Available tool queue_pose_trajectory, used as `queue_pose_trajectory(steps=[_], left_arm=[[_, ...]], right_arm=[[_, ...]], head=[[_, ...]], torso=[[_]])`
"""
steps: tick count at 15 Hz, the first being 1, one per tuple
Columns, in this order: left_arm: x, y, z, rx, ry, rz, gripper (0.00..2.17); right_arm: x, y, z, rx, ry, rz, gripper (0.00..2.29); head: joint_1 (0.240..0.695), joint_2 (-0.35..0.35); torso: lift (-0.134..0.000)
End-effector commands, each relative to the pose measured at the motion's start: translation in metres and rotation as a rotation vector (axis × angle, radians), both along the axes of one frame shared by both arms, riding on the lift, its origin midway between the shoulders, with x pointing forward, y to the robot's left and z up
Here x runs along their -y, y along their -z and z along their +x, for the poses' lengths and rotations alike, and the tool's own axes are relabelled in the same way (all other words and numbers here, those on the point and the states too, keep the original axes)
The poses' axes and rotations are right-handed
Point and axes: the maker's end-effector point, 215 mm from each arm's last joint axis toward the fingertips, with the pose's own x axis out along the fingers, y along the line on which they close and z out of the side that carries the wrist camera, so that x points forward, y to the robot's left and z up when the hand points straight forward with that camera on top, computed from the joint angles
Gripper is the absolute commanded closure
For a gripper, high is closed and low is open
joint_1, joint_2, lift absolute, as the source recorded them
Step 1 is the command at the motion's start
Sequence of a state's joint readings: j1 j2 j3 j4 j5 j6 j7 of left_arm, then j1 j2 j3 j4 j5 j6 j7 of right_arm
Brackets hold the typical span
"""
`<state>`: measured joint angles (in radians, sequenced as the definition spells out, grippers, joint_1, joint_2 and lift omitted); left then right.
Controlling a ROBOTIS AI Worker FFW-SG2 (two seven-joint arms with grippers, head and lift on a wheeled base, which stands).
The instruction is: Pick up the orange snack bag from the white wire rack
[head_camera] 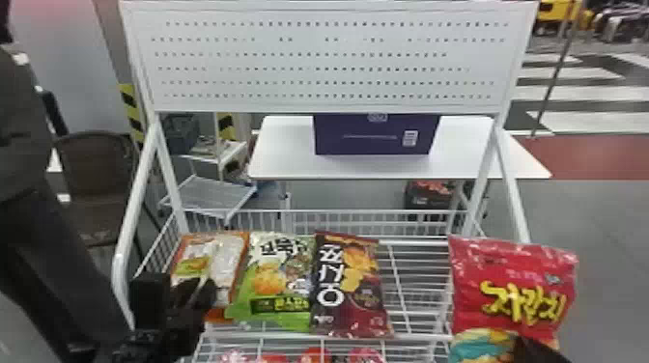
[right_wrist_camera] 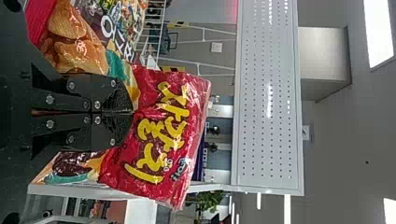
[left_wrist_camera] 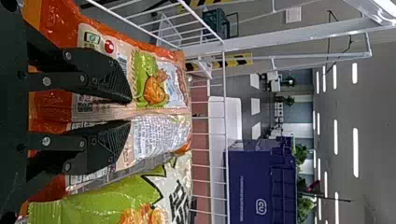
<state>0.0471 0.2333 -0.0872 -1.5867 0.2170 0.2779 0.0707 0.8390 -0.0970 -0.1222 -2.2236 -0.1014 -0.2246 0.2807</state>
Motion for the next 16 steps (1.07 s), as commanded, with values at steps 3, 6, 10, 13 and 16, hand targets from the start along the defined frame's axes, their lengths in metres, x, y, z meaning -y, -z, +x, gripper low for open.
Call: queue_pose_trajectory(steps=[3, 6, 10, 13, 16], left_arm=[[-0.011, -0.008, -0.011, 0.032, -0.043, -0.006, 1.98], [-0.018, -0.053, -0.027, 0.159, -0.095, -0.010, 1.98], [-0.026, -0.099, -0.075, 0.261, -0.117, -0.019, 1.98], [-0.031, -0.122, -0.116, 0.310, -0.124, -0.025, 1.98], [-0.029, -0.146, -0.158, 0.384, -0.113, -0.040, 1.98]], right_arm=[[0.000, 0.000, 0.000, 0.001, 0.001, 0.001, 2.22], [0.002, 0.001, 0.000, -0.002, 0.002, -0.002, 2.22], [0.003, 0.005, 0.001, -0.008, 0.002, -0.004, 2.22], [0.003, 0.008, 0.002, -0.011, 0.001, 0.000, 2.22], [0.005, 0.012, 0.003, -0.016, 0.004, -0.003, 2.22]], head=[[0.499, 0.000], [0.499, 0.000], [0.499, 0.000], [0.499, 0.000], [0.499, 0.000]], torso=[[0.000], [0.000], [0.000], [0.000], [0.000]])
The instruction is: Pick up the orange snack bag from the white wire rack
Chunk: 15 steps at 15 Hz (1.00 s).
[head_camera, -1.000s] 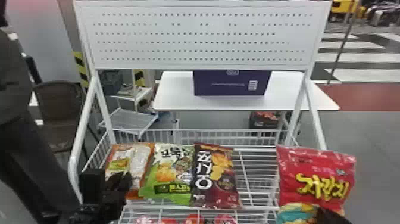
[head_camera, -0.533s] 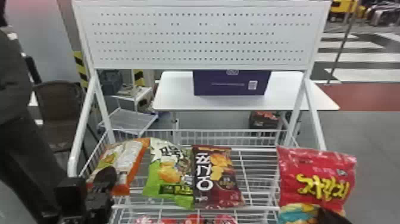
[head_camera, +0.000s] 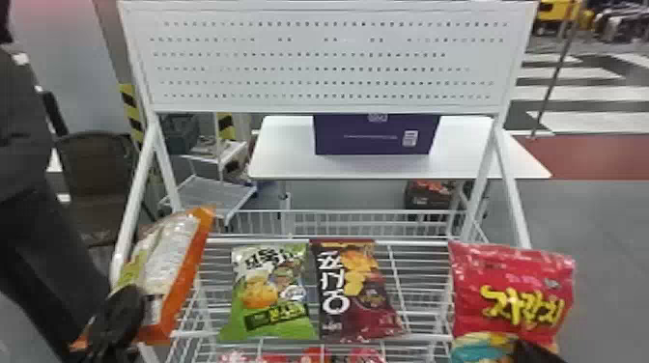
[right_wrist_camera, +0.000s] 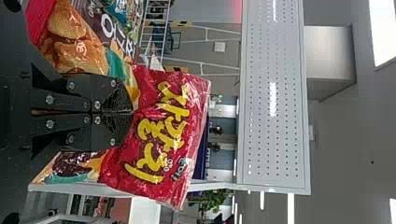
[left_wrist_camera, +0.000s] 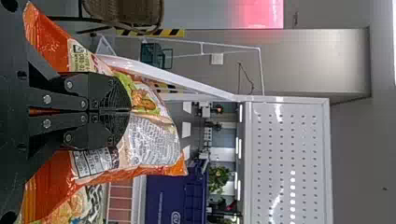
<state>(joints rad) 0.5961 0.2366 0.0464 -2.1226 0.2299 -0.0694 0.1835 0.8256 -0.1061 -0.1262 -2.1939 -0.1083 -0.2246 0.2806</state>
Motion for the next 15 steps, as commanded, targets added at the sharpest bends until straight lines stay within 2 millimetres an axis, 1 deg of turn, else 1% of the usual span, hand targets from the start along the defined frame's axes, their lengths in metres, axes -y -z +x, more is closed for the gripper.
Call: queue_pose_trajectory(steps=[1, 2, 3, 6, 8, 12, 15], left_arm=[[-0.001, -0.016, -0.027, 0.048, 0.001, -0.010, 1.98], [0.000, -0.016, -0.034, 0.046, 0.005, -0.014, 1.98], [0.002, -0.011, -0.041, 0.030, 0.009, -0.015, 1.98], [0.002, 0.003, -0.052, -0.007, 0.014, -0.010, 1.98], [0.001, 0.005, -0.059, -0.004, 0.013, -0.011, 1.98], [0.001, 0.001, -0.060, 0.005, 0.015, -0.009, 1.98], [0.002, 0.003, -0.059, 0.003, 0.022, -0.009, 1.98]], right_arm=[[0.001, 0.002, 0.001, -0.003, 0.001, -0.001, 2.22], [0.001, 0.002, 0.001, -0.003, 0.001, -0.001, 2.22], [0.003, 0.004, 0.001, -0.005, 0.005, -0.003, 2.22], [0.010, 0.006, 0.002, -0.007, 0.014, -0.001, 2.22], [0.012, 0.005, 0.004, 0.000, 0.018, 0.003, 2.22], [0.012, 0.006, 0.005, -0.001, 0.019, 0.004, 2.22], [0.012, 0.005, 0.006, 0.003, 0.018, 0.004, 2.22]], head=[[0.499, 0.000], [0.499, 0.000], [0.499, 0.000], [0.499, 0.000], [0.499, 0.000], [0.499, 0.000], [0.499, 0.000]], torso=[[0.000], [0.000], [0.000], [0.000], [0.000], [0.000], [0.000]])
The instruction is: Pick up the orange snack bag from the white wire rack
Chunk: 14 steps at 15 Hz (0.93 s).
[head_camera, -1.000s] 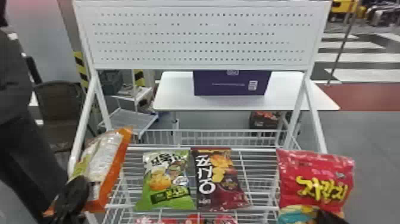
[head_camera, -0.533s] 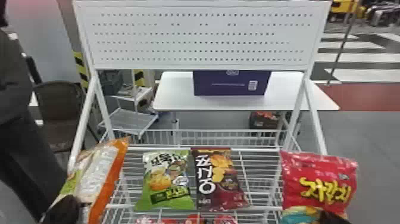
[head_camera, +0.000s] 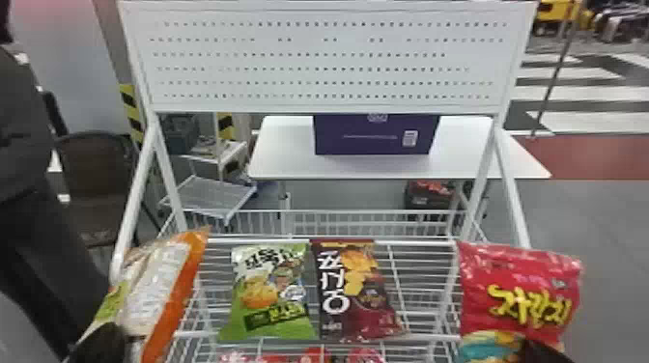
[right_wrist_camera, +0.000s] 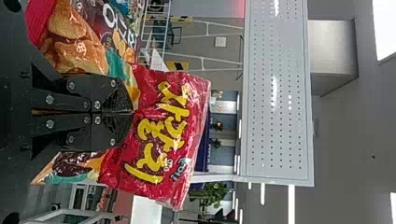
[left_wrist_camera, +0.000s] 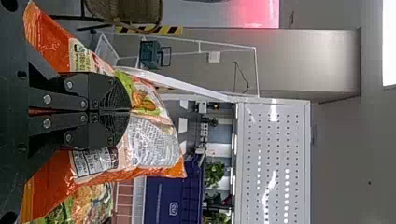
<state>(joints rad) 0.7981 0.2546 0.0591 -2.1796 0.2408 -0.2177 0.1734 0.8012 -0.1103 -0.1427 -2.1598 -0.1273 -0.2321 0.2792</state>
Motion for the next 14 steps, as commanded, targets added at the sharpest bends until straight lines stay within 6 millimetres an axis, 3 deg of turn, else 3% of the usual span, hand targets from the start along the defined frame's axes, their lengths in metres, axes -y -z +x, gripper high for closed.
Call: queue_pose_trajectory(steps=[1, 14], left_arm=[[0.0003, 0.0010, 0.0009, -0.002, 0.002, 0.000, 1.98], [0.0037, 0.0050, -0.0002, -0.009, 0.008, -0.003, 1.98]], right_arm=[[0.0000, -0.0003, 0.0006, 0.001, 0.000, 0.000, 2.22], [0.0087, -0.0041, 0.0015, 0.006, 0.049, 0.019, 2.22]], head=[[0.499, 0.000], [0.499, 0.000]], torso=[[0.000], [0.000]])
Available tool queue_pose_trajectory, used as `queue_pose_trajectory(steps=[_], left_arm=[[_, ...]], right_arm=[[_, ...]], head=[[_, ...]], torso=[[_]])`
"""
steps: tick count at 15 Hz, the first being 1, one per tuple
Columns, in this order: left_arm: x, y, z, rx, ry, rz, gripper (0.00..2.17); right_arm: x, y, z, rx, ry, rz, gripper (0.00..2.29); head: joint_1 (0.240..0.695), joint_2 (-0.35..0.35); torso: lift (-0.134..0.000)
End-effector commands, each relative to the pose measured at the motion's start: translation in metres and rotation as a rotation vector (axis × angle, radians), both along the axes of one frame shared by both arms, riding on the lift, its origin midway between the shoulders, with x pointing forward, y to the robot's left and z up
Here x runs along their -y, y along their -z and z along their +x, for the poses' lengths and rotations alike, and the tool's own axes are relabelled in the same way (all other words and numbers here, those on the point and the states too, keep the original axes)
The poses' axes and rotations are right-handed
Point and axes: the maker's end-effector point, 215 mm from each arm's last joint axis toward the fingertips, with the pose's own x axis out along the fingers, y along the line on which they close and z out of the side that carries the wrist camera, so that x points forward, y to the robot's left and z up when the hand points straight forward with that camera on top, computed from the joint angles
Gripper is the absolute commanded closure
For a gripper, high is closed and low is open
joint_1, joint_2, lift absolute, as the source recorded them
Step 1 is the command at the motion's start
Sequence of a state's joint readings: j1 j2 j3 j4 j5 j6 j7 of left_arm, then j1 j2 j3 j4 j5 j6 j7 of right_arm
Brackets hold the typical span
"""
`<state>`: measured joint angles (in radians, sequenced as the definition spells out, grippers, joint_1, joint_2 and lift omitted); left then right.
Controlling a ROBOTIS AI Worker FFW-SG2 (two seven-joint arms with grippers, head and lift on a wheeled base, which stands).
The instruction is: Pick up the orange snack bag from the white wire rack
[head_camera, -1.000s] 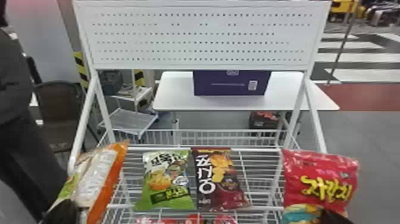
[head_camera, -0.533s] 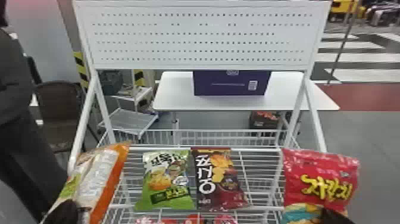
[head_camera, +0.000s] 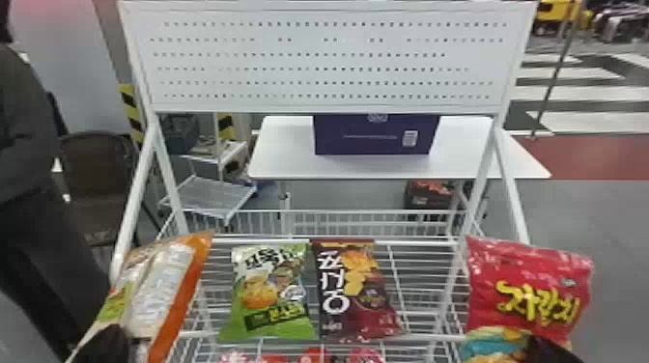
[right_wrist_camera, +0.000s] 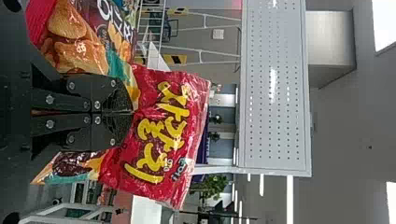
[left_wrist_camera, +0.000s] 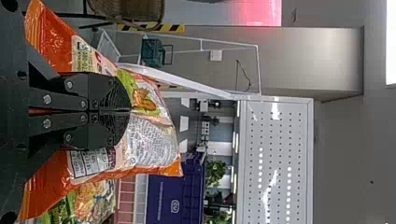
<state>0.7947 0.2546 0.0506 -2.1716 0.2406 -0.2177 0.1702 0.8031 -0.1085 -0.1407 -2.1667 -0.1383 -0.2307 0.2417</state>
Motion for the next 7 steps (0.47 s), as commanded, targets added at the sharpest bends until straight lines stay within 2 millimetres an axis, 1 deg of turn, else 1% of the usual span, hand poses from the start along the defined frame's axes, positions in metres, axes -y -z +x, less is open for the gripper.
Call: queue_pose_trajectory(steps=[1, 4, 7], left_arm=[[0.000, 0.002, 0.000, -0.005, 0.002, 0.002, 1.98], [0.002, 0.001, -0.001, -0.002, 0.006, 0.000, 1.98], [0.003, 0.002, 0.000, -0.004, 0.009, -0.001, 1.98]], right_arm=[[0.007, 0.001, 0.001, -0.005, 0.034, 0.005, 2.22], [0.020, 0.009, 0.002, -0.033, 0.100, 0.007, 2.22], [0.020, 0.013, 0.002, -0.044, 0.101, 0.007, 2.22]], head=[[0.499, 0.000], [0.499, 0.000], [0.499, 0.000]], torso=[[0.000], [0.000], [0.000]])
